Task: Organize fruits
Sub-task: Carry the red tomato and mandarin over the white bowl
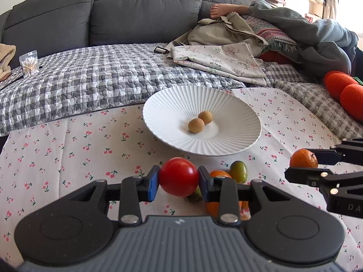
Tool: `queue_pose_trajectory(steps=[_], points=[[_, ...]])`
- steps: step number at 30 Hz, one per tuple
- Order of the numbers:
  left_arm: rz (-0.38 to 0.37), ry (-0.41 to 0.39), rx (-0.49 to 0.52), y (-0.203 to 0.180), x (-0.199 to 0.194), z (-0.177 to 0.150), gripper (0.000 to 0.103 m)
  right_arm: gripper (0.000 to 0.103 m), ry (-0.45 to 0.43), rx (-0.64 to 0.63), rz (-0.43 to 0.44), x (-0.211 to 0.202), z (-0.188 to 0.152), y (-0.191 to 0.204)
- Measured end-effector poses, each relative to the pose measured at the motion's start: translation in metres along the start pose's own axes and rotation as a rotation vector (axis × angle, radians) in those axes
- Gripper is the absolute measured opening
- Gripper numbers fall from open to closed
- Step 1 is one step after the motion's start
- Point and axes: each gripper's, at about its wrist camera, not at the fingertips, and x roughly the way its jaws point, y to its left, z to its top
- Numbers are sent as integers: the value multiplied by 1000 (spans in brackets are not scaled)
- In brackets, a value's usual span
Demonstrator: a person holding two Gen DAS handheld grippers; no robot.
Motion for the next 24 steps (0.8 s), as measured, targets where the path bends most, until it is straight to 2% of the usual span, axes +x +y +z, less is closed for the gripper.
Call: queue_pose_trajectory(steps=[9, 24], points=[[13, -37, 19, 2, 10, 24, 34, 34, -24, 18, -34, 9, 23, -33], [15, -26, 53, -2, 54, 47, 34, 34, -35, 37, -38, 52, 44, -57]])
